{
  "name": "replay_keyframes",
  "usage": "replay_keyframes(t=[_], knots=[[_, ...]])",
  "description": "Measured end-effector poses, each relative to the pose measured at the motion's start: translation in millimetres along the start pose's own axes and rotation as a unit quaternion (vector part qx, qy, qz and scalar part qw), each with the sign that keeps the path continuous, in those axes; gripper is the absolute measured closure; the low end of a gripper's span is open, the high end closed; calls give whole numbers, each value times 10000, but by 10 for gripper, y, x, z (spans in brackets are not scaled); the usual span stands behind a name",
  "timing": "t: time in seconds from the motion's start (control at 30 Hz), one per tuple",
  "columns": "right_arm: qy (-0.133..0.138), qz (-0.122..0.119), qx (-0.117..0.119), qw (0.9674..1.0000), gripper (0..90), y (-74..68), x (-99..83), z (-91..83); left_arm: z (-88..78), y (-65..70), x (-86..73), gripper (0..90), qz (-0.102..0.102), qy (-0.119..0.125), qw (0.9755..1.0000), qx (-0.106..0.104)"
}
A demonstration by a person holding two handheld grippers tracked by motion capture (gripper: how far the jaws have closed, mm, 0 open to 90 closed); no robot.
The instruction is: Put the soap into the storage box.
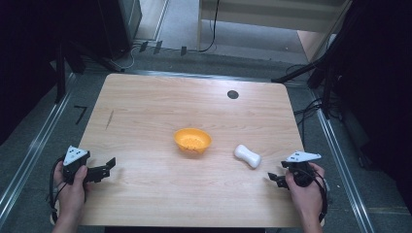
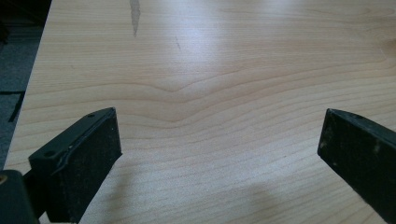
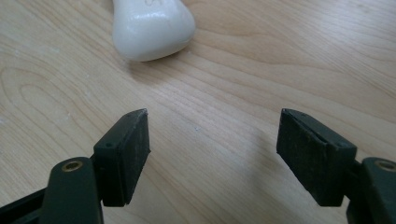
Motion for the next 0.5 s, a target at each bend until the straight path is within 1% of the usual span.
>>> replay_keyframes(t=[0.03,0.07,0.1,0.13,0.17,0.2,0.23,0.3,0.33,0.4,0.43,0.47,0.5], knots=[[-92,-85,-17,9999,267,-3,29,13,0,-1,0,0,1,-1,10000,1],[-92,-85,-17,9999,267,-3,29,13,-1,-1,0,0,2,-1,10000,0],[-304,-236,-21,9993,250,-13,85,30,0,0,0,0,0,-3,10000,2],[-375,-321,-32,9988,244,-15,118,36,0,0,0,0,0,-3,10000,2],[-375,-321,-32,9988,244,-15,118,36,1,-1,0,0,0,-5,10000,5],[-461,-387,-53,9982,233,-16,149,37,1,-1,0,0,2,-9,10000,5],[-622,-469,-22,9970,214,-31,208,46,2,-2,-1,0,8,-15,10000,1],[-747,-569,-1,9956,193,-38,267,59,4,-2,-2,0,17,-30,10000,-4],[-747,-569,-1,9956,193,-38,267,59,4,-2,-2,0,17,-30,10000,-4],[-857,-677,13,9940,171,-49,324,77,7,1,-2,0,25,-31,10000,-5],[-961,-736,15,9926,137,-66,381,97,7,5,-2,0,30,-31,10000,-13],[-961,-736,15,9926,137,-66,381,97,7,5,-2,0,30,-31,10000,-13],[-1040,-813,52,9912,136,-99,441,123,9,8,-2,0,42,-36,10000,-16]])
Point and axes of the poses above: each handheld gripper's, and its own axes: z roughly forward along the jaws, x roughly out of its top, y roughly to its right, the point moved 7 cm from there along z, roughly forward along the jaws, and after that the axes turned 5 degrees about -x, right-handed, at the moved point
